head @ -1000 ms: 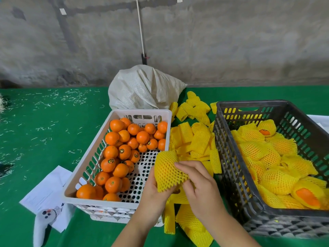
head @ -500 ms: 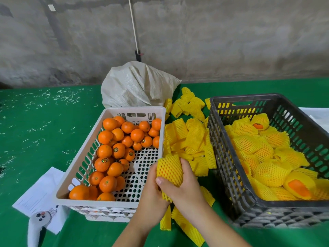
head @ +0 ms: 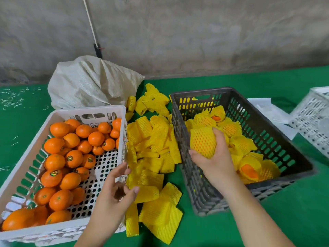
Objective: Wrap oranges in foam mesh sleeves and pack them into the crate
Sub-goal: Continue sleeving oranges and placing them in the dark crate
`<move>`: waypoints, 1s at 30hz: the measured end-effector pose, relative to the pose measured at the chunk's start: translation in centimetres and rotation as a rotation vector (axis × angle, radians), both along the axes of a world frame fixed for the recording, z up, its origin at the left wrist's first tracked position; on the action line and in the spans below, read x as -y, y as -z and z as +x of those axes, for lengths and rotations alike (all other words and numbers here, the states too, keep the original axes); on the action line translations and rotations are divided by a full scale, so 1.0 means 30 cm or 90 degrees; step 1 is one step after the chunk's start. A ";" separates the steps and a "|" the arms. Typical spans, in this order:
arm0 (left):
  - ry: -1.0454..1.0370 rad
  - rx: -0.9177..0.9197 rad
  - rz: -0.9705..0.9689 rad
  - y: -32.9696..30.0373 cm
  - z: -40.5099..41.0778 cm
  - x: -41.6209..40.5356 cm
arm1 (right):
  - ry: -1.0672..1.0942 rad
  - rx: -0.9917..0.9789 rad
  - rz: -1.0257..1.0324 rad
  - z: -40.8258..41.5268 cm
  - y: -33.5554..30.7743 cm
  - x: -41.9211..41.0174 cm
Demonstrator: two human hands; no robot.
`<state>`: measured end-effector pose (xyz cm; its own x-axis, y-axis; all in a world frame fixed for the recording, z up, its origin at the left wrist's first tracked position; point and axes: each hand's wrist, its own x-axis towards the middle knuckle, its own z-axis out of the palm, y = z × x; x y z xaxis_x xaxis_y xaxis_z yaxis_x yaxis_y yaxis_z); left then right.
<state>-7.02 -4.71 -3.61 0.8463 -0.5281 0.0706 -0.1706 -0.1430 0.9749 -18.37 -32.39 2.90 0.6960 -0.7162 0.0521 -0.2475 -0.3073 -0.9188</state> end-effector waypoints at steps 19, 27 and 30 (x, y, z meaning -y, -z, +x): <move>-0.147 -0.307 -0.286 0.026 0.051 0.010 | -0.048 -0.202 -0.225 0.119 0.092 0.102; -0.296 -0.286 -0.075 0.012 0.208 -0.014 | -0.643 -0.552 -0.391 0.424 0.070 -0.260; -0.167 -0.016 0.287 0.052 0.300 -0.060 | -0.931 -0.771 -0.503 0.442 0.131 -0.325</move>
